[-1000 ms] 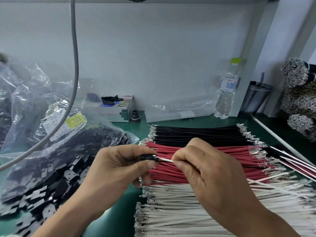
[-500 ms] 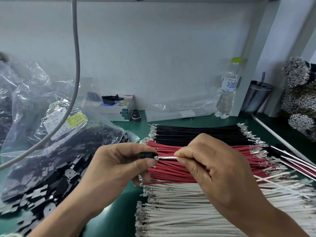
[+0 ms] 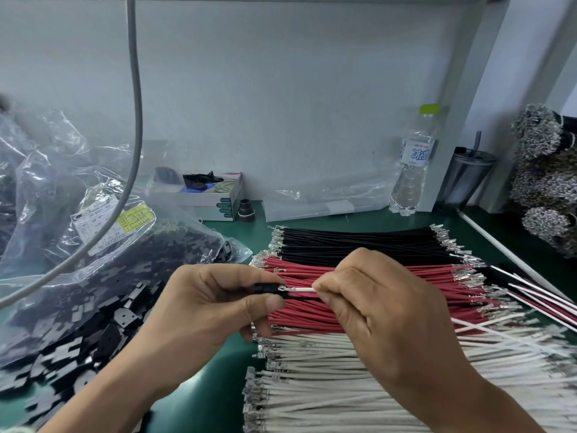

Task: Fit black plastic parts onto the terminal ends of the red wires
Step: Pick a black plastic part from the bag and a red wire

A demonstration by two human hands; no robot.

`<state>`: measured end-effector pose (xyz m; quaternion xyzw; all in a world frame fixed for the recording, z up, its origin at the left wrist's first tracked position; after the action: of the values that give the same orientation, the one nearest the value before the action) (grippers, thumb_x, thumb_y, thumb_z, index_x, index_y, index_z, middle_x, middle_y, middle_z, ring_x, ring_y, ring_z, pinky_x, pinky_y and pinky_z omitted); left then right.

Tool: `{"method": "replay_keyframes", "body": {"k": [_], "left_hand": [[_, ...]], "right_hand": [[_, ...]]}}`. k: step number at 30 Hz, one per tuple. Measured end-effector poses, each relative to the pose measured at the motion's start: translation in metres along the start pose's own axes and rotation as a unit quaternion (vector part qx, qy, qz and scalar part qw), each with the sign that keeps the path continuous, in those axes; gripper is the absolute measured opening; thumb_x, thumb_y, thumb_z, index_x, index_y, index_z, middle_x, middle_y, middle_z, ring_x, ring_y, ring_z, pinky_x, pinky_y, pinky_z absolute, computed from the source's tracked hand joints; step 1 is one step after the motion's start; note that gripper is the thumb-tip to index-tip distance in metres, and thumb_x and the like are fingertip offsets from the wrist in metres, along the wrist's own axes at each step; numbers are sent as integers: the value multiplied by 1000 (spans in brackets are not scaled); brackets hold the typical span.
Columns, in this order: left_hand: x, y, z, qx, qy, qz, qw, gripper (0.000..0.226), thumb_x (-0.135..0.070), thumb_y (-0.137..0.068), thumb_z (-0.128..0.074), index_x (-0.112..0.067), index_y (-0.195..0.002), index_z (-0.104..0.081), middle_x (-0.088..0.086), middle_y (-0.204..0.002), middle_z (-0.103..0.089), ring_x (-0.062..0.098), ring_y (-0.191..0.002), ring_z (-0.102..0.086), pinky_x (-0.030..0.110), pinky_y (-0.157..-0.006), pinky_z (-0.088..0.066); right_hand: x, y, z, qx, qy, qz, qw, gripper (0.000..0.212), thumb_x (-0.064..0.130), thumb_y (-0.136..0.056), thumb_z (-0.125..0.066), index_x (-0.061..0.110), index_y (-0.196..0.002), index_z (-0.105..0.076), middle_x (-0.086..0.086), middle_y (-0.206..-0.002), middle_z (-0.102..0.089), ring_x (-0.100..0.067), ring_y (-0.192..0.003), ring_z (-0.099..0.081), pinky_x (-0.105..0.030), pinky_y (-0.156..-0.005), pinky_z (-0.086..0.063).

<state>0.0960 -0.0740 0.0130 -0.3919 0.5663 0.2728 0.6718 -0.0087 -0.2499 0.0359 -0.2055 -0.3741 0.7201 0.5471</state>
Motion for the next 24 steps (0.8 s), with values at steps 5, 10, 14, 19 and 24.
{"method": "replay_keyframes", "body": {"k": [5, 10, 14, 19, 24], "left_hand": [[1, 0, -3, 4, -6, 2, 1000, 26, -19, -68, -84, -13, -93, -84, 19, -66, -72, 22, -55, -67, 25, -51, -53], [1, 1, -1, 13, 4, 8, 1000, 26, -21, -69, -83, -13, -93, -84, 18, -67, -73, 21, -55, -67, 26, -52, -54], [4, 1, -2, 32, -2, 10, 999, 23, -26, -76, -89, -15, -95, -84, 13, -67, -74, 19, -56, -67, 25, -52, -54], [7, 1, 0, 35, -12, 17, 999, 37, -38, -69, -88, -17, -98, -83, 15, -66, -73, 22, -56, -70, 25, -53, -54], [7, 1, -1, 34, -26, 22, 999, 23, -31, -76, -89, -18, -95, -83, 15, -65, -73, 21, -54, -69, 24, -51, -53]], "right_hand": [[3, 0, 2, 2, 70, 30, 997, 5, 15, -94, -68, 17, -91, -71, 5, -83, -58, -17, -69, -54, -34, -44, -46], [3, 1, -2, -1, 31, 34, 999, 7, 15, -97, -65, 14, -94, -71, 3, -85, -59, -19, -71, -56, -36, -50, -48], [4, 5, -7, 0, -18, 4, 1000, 19, 21, -101, -56, 13, -92, -71, 4, -86, -58, -17, -73, -57, -35, -55, -49], [6, 7, -10, 10, 15, 32, 999, 4, 8, -94, -67, 10, -93, -70, 0, -85, -58, -20, -71, -55, -38, -52, -49], [5, 9, -11, -11, 27, 49, 998, 3, 6, -93, -69, 9, -94, -70, -2, -85, -58, -21, -70, -53, -38, -49, -48]]}}
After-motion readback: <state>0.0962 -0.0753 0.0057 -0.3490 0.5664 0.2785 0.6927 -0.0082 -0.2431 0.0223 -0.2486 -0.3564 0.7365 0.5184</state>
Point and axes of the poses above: each hand's wrist, its own y-axis away from the middle knuckle, its own z-axis out of the back of the hand, x = y × z, the point moved 4 cm from there along -y, towards the middle knuckle
